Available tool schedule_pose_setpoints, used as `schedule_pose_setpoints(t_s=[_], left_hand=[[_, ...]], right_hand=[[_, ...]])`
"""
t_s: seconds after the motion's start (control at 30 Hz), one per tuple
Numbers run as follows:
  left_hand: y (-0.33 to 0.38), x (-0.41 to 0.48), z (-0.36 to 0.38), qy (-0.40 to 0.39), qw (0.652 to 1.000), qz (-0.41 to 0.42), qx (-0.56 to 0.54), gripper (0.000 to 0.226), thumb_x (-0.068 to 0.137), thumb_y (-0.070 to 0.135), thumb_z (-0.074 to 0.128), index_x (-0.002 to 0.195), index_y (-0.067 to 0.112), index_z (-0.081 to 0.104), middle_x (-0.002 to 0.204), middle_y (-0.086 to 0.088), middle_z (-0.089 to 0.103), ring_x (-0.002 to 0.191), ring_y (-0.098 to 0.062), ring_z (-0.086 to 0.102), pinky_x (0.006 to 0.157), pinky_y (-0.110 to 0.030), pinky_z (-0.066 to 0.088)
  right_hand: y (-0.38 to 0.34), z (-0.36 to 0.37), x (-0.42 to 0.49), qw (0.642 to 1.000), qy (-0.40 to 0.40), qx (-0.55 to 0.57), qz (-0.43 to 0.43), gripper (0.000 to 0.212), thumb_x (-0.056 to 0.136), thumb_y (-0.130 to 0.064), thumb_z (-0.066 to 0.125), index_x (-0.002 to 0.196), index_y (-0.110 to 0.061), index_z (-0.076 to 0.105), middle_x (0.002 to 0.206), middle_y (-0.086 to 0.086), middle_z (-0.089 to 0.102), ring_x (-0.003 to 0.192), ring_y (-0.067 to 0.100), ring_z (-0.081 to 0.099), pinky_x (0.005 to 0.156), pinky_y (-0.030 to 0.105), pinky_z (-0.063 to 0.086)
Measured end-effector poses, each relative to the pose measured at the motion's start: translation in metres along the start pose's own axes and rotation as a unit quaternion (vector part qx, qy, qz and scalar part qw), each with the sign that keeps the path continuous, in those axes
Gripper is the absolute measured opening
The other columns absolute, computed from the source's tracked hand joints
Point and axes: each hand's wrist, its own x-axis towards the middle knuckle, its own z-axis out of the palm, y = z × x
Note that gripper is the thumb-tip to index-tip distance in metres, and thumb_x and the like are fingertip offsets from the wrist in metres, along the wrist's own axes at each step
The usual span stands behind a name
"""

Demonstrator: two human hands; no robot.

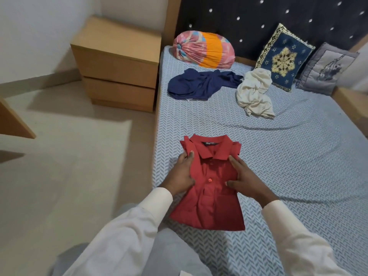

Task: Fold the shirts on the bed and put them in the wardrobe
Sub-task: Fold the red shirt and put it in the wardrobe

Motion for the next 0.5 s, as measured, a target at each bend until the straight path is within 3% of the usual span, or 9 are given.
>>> schedule_pose_setpoints(t_s=[0.17,0.27,0.37,0.5], left_hand=[[0.021,-0.045,-0.087,0.002,1.000,-0.005,0.025,0.096,0.077,0.000,0.067,0.156,0.013,0.014,0.157,-0.006,0.012,0.143,-0.020,0.028,0.107,-0.019,0.030],[0.052,-0.088,-0.150,0.004,0.999,-0.031,0.035,0.095,0.076,-0.002,0.063,0.156,0.015,0.015,0.159,-0.008,0.011,0.144,-0.021,0.026,0.111,-0.027,0.034],[0.087,-0.123,-0.208,0.023,0.998,-0.040,0.040,0.093,0.073,-0.004,0.059,0.155,0.017,0.020,0.151,-0.005,0.025,0.131,-0.023,0.044,0.102,-0.034,0.044],[0.130,-0.160,-0.268,0.047,0.997,-0.059,0.031,0.093,0.073,-0.006,0.057,0.155,0.020,0.023,0.150,-0.002,0.027,0.127,-0.021,0.048,0.097,-0.032,0.047]], right_hand=[[-0.094,-0.014,-0.018,1.000,-0.012,-0.007,-0.028,0.106,0.067,-0.018,0.074,0.156,-0.006,0.018,0.161,0.017,0.014,0.150,0.024,0.016,0.119,0.026,0.021],[-0.160,-0.035,-0.043,0.999,-0.018,0.005,-0.047,0.102,0.073,-0.006,0.074,0.156,-0.006,0.016,0.162,0.015,0.012,0.151,0.023,0.014,0.116,0.018,0.018],[-0.216,-0.063,-0.070,0.997,-0.031,0.015,-0.072,0.098,0.076,0.001,0.070,0.156,-0.005,0.014,0.162,0.016,0.009,0.152,0.023,0.011,0.109,0.009,0.011],[-0.275,-0.102,-0.097,0.995,-0.033,0.032,-0.092,0.096,0.078,0.002,0.066,0.157,-0.009,0.012,0.163,0.012,0.006,0.152,0.021,0.008,0.108,0.010,0.013]])
